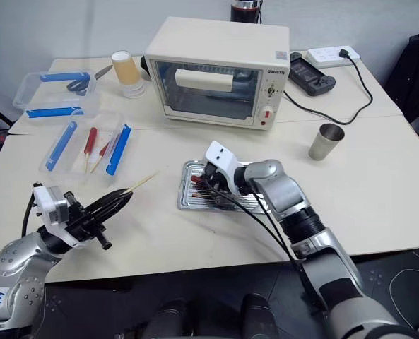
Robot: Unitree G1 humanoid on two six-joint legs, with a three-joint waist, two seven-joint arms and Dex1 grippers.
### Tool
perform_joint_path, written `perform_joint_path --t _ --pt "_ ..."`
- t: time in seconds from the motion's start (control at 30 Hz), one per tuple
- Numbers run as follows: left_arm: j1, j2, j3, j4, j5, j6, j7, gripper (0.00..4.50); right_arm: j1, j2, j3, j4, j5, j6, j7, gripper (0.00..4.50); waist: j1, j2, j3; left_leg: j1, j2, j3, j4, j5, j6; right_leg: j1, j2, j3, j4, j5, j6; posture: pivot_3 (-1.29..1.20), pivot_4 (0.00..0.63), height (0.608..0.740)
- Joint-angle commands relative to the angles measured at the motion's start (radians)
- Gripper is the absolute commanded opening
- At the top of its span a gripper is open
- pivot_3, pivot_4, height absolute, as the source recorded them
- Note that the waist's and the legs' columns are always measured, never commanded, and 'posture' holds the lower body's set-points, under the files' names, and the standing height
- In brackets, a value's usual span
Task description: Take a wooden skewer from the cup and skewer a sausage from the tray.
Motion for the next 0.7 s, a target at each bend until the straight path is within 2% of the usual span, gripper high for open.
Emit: perform_joint_path --t 0.03,0.1,0.2,0.7 --pt "-0.004 0.044 -0.022 -0.008 0.025 -0.022 -0.069 0.00 0.012 -0.080 -0.045 -0.111 0.062 -0.148 0.184 0.79 0.000 0.000 0.000 0.000 0.000 0.000 0.000 0.000 0.000 0.000 0.000 0.000 0.000 0.000 0.000 0.00 0.150 0.740" --pt "-0.013 0.068 -0.042 -0.002 0.036 -0.028 -0.108 0.00 0.023 -0.135 -0.055 -0.153 0.098 -0.186 0.283 0.79 0.000 0.000 0.000 0.000 0.000 0.000 0.000 0.000 0.000 0.000 0.000 0.000 0.000 0.000 0.000 0.00 0.150 0.740" --pt "-0.029 0.079 -0.064 0.007 0.043 -0.033 -0.135 0.00 0.030 -0.172 -0.061 -0.177 0.111 -0.209 0.341 0.79 0.000 0.000 0.000 0.000 0.000 0.000 0.000 0.000 0.000 0.000 0.000 0.000 -0.001 0.000 0.000 0.00 0.150 0.740" --pt "-0.100 0.067 -0.130 0.037 0.063 -0.047 -0.175 0.00 0.061 -0.197 -0.058 -0.242 0.107 -0.169 0.356 0.79 0.002 0.000 0.000 0.001 0.000 0.000 0.001 0.000 0.000 0.000 0.000 0.000 0.000 0.000 0.000 0.00 0.150 0.740"
